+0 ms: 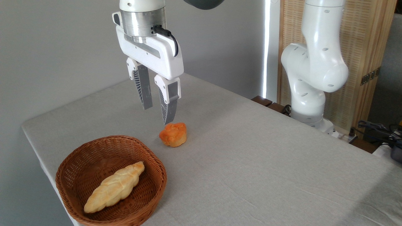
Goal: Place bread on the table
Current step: 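Open the gripper to release the bun and raise it away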
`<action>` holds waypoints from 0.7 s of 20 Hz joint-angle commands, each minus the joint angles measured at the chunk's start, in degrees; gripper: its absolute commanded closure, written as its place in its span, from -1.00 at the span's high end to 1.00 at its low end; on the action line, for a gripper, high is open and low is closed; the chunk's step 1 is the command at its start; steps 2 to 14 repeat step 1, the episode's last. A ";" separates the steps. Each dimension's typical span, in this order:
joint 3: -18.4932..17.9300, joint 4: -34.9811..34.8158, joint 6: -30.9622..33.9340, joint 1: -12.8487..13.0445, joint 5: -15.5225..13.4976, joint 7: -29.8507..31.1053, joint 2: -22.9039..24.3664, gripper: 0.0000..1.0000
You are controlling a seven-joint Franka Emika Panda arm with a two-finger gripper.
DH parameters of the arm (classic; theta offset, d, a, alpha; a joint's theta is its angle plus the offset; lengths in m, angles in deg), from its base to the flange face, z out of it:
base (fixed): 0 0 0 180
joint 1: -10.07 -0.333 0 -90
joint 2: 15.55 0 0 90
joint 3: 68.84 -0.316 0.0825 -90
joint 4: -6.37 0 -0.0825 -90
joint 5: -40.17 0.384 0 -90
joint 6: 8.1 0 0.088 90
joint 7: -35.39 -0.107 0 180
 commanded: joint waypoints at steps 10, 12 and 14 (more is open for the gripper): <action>-0.41 0.93 1.37 0.25 0.99 -0.12 -0.06 1.00; -0.41 0.93 1.37 0.25 0.99 -0.12 -0.06 1.00; -0.41 0.93 1.37 0.25 0.99 -0.12 -0.06 1.00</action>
